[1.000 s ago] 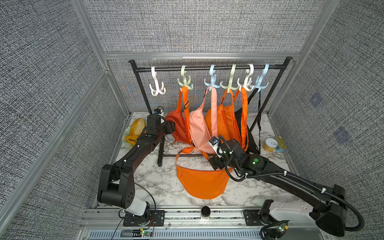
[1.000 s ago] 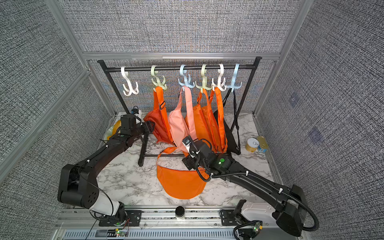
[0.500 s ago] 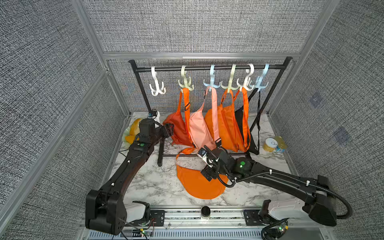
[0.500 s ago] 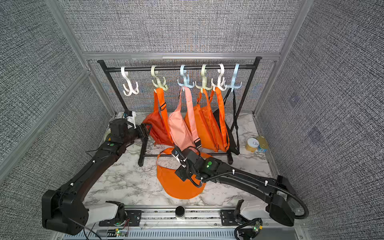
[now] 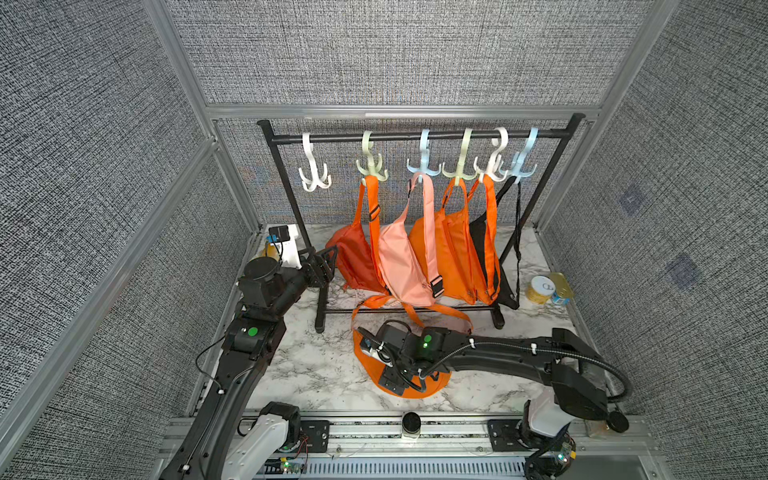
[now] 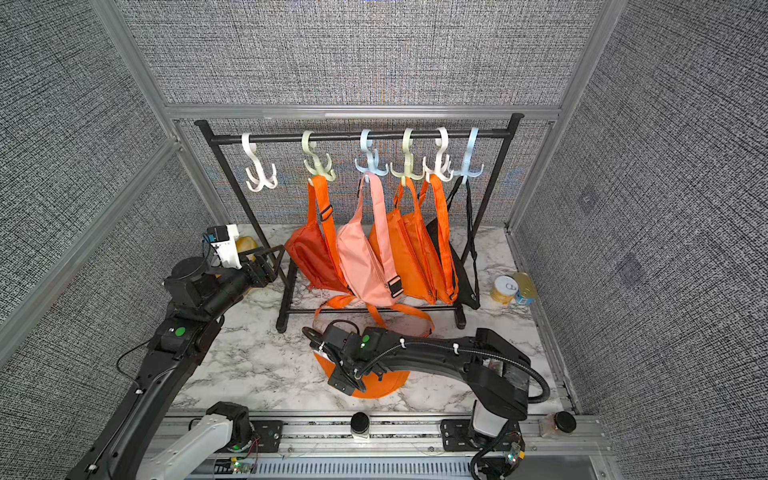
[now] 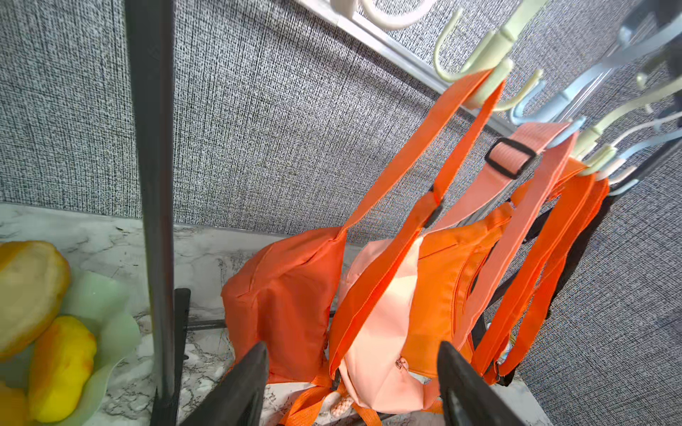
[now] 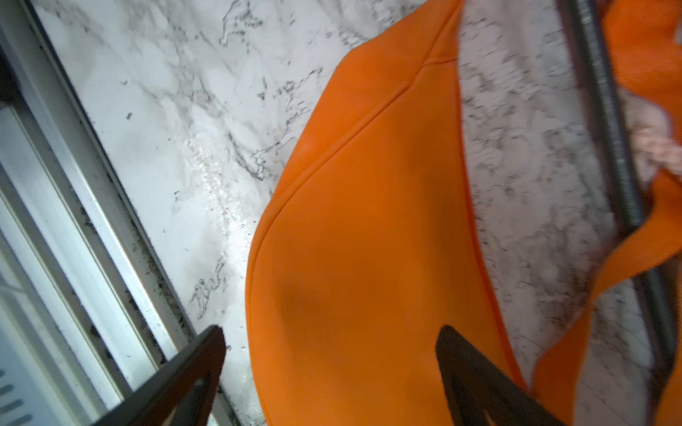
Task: Hang the bag on a hook
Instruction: Hang the bag on the hook, then pick up the bag from the center of the board.
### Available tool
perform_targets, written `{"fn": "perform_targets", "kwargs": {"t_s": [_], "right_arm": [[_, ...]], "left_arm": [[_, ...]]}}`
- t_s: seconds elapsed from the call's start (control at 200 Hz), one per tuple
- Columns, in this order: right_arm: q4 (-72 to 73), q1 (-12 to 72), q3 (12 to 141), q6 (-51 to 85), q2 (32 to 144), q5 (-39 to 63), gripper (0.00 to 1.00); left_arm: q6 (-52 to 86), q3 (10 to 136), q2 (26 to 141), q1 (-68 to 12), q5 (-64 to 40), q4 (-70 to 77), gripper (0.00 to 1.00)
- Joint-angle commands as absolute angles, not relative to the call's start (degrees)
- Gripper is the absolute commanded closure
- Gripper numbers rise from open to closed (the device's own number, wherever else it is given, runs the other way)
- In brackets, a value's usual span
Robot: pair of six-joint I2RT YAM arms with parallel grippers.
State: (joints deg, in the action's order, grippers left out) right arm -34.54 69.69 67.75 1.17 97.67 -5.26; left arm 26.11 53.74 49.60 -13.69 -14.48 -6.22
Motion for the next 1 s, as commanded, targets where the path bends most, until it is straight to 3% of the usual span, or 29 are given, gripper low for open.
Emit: {"fn": "perform_targets", "kwargs": {"t_s": [0.0,0.26,0.395,0.51,0.65,0.76,0.996], "right_arm": [[-35.8,70.4,69.2,4.1,100.6,-3.9,0.13],[-33.2,72.0,70.6,7.3,106.6,-3.4,0.22],[-33.1,72.1,71.3,9.8,109.1,-5.1,0.33],[-32.9,72.4,71.2,11.2,110.5,-6.1,0.52],[-32.2,72.8,70.4,12.9,110.2,-6.9,0.87],[-30.7,72.9,68.9,13.9,107.9,-6.9,0.99],[-25.9,73.1,65.3,13.9,99.5,-5.7,1.0]], "left_arm": [[25.3,53.0,47.1,-13.7,-13.4,-7.6,0.28],[25.3,48.5,38.8,-13.7,-12.8,-6.4,0.28],[25.0,47.4,36.3,-13.7,-10.4,-7.4,0.28],[24.2,46.6,36.5,-13.6,-8.1,-7.2,0.28],[24.2,46.9,40.9,-13.6,0.4,-6.4,0.28],[23.0,48.8,46.1,-13.4,2.4,-2.8,0.28],[20.2,53.8,55.9,-12.1,7.2,3.4,0.28]]}}
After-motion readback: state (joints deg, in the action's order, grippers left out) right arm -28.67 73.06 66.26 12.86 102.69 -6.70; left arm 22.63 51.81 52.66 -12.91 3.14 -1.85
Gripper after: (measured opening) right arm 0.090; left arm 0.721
